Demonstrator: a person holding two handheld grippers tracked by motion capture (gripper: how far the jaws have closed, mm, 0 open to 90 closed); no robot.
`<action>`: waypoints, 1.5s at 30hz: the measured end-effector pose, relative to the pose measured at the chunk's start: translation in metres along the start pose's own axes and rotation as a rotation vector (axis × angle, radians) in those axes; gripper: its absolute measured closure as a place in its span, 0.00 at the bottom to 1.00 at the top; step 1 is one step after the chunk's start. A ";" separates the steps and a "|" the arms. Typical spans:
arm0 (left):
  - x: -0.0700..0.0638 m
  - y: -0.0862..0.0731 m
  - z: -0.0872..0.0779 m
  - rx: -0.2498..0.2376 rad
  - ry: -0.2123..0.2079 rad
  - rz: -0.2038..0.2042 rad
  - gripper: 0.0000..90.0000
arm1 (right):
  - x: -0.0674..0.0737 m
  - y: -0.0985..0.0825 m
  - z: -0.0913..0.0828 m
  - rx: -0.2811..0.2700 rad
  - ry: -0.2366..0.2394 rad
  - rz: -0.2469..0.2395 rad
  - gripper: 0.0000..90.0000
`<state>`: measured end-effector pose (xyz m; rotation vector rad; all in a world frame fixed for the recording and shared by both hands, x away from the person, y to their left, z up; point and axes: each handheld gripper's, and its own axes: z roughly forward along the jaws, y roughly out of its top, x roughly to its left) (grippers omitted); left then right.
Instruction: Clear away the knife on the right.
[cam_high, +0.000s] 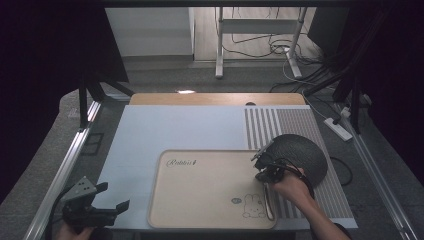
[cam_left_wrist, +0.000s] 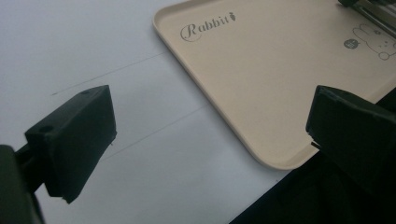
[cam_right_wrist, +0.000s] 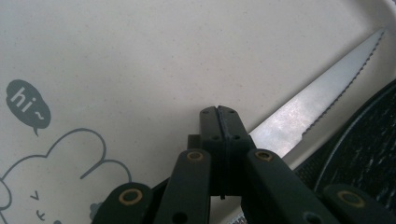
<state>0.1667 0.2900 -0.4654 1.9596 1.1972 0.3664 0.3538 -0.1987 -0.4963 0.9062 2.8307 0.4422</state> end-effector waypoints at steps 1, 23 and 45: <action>0.000 0.000 0.000 0.000 -0.001 -0.001 0.03 | 0.000 0.000 0.000 0.002 -0.001 0.000 1.00; 0.000 0.000 0.001 0.006 0.001 -0.002 0.03 | 0.008 0.011 -0.013 -0.113 -0.006 0.049 0.48; 0.000 0.000 0.001 0.006 0.002 -0.002 0.03 | 0.006 0.002 -0.029 -0.178 -0.025 0.059 0.17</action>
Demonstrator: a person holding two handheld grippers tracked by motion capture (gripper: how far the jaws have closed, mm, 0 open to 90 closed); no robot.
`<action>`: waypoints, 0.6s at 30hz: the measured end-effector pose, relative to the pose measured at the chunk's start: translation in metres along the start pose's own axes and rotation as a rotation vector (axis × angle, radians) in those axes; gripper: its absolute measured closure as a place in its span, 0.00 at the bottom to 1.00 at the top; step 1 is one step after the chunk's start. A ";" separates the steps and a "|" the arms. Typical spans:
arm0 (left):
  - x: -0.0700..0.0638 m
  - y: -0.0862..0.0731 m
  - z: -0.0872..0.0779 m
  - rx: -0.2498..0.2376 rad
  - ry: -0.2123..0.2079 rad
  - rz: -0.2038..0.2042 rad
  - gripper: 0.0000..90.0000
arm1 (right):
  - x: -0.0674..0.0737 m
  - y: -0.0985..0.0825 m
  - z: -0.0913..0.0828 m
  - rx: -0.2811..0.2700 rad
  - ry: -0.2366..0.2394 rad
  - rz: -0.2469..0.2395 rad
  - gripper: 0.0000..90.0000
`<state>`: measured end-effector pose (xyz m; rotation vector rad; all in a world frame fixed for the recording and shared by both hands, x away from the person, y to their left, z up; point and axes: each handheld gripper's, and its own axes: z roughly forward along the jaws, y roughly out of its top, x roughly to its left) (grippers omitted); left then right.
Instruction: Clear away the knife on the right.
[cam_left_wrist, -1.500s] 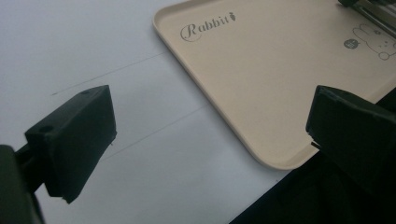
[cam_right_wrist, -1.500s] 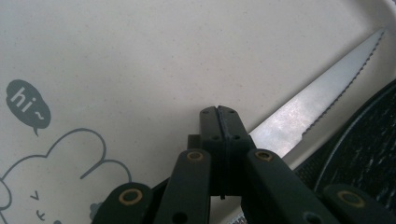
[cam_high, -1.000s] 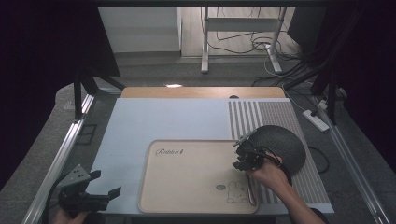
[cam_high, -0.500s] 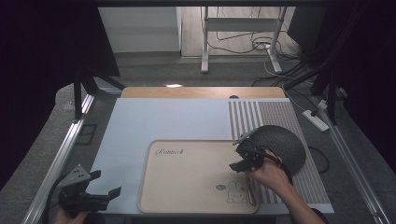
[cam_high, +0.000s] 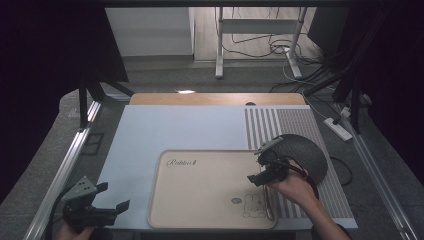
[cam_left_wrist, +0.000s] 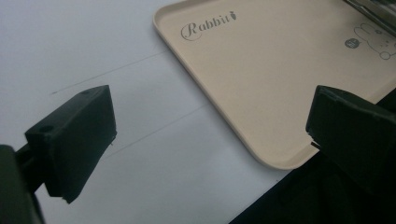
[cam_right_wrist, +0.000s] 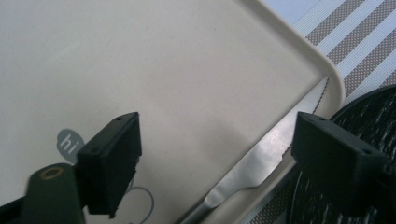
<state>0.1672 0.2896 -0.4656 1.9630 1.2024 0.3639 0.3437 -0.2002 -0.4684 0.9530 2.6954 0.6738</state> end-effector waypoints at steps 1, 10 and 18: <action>0.000 0.000 0.000 -0.001 0.000 -0.001 0.03 | 0.000 -0.001 0.000 -0.006 -0.007 0.003 0.15; 0.000 0.000 0.000 -0.002 -0.001 -0.002 0.03 | 0.001 -0.012 -0.003 -0.029 -0.022 0.003 0.03; 0.000 0.000 0.000 -0.004 -0.003 -0.003 0.03 | -0.001 -0.021 -0.009 -0.071 -0.020 0.036 0.00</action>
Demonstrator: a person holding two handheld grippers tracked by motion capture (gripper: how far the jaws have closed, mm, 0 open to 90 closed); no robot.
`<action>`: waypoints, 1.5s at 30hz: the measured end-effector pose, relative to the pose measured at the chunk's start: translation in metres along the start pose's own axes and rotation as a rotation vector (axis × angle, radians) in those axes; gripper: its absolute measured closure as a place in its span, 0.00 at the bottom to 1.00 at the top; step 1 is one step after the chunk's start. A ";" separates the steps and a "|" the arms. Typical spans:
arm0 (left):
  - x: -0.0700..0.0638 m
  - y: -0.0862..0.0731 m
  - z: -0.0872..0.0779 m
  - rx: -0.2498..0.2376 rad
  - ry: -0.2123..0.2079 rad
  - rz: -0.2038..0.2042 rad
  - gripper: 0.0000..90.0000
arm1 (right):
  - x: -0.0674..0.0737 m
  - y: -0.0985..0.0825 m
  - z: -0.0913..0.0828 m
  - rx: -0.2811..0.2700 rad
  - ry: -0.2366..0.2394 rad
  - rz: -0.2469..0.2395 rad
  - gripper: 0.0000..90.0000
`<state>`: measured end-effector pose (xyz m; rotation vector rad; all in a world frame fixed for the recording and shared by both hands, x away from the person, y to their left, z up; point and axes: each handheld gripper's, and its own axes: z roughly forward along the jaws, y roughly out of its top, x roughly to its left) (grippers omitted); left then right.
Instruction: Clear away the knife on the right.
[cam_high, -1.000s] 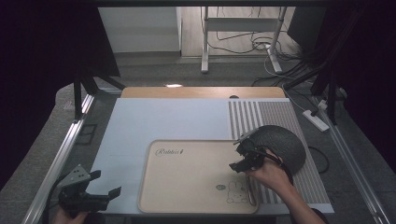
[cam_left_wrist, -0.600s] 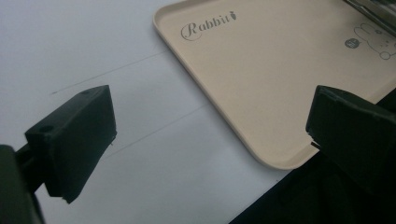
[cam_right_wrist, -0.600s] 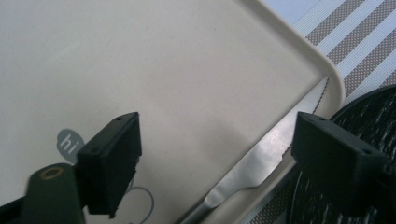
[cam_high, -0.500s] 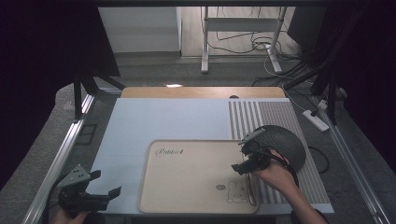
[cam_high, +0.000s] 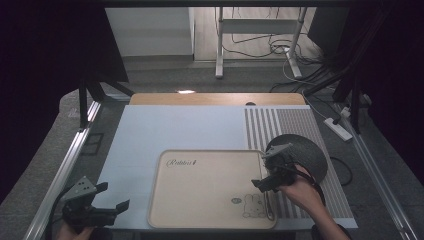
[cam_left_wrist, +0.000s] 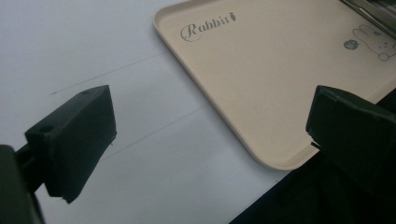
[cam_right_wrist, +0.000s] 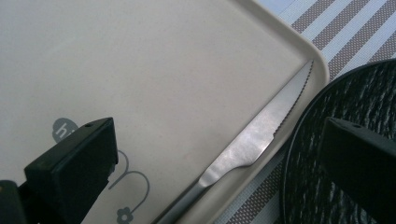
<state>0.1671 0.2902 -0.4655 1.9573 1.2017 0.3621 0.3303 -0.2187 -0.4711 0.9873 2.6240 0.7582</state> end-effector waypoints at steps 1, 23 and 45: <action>0.000 0.000 0.000 0.000 0.000 0.000 0.03 | -0.001 -0.001 0.000 -0.004 0.005 0.004 0.00; 0.000 0.000 0.000 0.000 0.000 0.000 0.03 | -0.003 -0.035 -0.030 -0.099 -0.031 0.076 0.00; 0.000 0.000 0.000 0.001 0.002 -0.005 0.03 | -0.005 -0.066 -0.062 -0.169 -0.057 0.156 0.00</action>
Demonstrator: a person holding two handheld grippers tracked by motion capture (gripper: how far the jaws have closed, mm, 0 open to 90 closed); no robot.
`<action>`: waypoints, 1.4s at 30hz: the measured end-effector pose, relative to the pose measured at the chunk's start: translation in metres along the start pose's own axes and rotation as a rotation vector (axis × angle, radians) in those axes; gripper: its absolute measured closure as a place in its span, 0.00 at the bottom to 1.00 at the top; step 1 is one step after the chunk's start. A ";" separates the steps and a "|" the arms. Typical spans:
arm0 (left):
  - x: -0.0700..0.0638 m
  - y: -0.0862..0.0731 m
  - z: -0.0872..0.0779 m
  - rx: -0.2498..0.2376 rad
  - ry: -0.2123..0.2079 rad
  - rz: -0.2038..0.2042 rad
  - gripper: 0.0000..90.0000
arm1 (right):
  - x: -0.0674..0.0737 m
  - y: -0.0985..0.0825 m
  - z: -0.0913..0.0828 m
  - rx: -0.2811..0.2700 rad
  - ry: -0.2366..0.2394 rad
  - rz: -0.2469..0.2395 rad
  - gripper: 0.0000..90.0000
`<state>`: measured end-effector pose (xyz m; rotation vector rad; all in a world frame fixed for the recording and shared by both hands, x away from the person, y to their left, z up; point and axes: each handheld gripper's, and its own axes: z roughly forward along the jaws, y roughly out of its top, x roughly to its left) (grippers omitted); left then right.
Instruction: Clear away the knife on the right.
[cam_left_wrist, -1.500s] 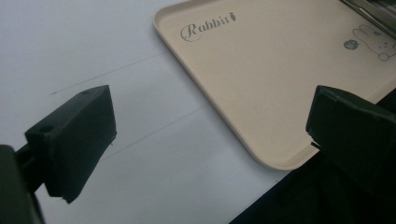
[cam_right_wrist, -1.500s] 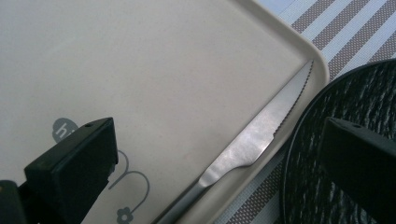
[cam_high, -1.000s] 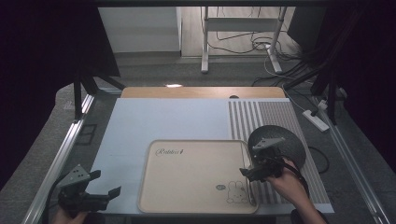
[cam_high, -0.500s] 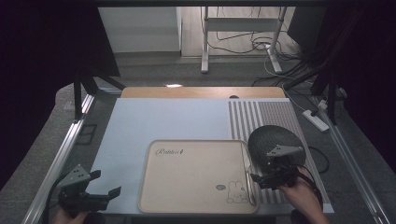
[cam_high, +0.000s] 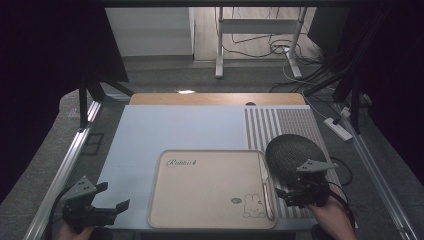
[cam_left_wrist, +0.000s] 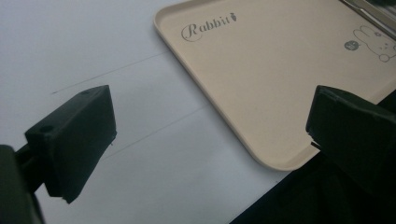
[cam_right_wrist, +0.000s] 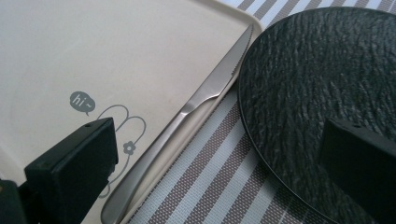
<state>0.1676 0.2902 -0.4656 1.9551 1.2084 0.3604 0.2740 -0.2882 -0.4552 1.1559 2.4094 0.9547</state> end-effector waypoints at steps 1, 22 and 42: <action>0.000 0.000 0.000 0.000 0.000 0.000 0.03 | 0.000 0.000 -0.001 -0.001 -0.003 0.001 0.00; -0.001 0.000 0.000 0.003 0.013 0.002 0.03 | -0.012 -0.020 -0.038 -0.066 -0.060 0.102 0.00; 0.000 0.000 0.000 -0.001 0.015 -0.006 0.03 | -0.009 -0.034 -0.056 -0.069 -0.095 0.117 0.00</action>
